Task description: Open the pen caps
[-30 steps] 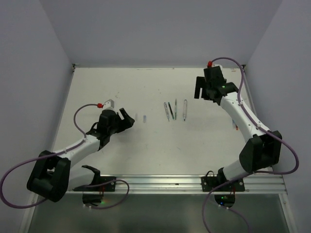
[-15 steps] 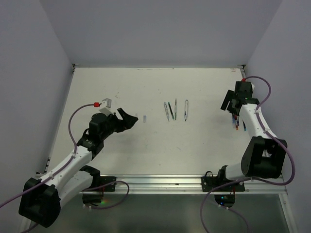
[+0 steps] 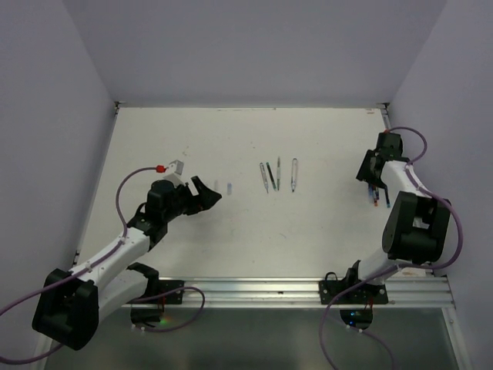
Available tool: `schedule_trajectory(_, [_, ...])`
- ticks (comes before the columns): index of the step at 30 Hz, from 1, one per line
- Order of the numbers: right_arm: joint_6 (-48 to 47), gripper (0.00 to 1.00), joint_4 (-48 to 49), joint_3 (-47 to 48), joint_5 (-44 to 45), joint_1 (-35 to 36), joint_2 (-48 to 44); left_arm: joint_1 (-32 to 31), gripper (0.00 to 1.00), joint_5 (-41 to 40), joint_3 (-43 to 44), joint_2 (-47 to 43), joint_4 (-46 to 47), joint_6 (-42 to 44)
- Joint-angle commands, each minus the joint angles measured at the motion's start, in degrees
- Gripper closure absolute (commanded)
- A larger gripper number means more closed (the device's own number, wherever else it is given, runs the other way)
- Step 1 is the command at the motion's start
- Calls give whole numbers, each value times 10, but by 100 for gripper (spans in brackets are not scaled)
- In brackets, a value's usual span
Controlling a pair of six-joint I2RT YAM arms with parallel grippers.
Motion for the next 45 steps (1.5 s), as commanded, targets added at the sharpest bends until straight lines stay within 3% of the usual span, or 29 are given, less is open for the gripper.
schedule_trajectory(1, [-13,50,28,3,-11,-9,13,-1,13,12,9,9,23,16])
schedule_trajectory(45, [-34,54,44,16,-9,-32,95,-1,13,21,3,35,51,18])
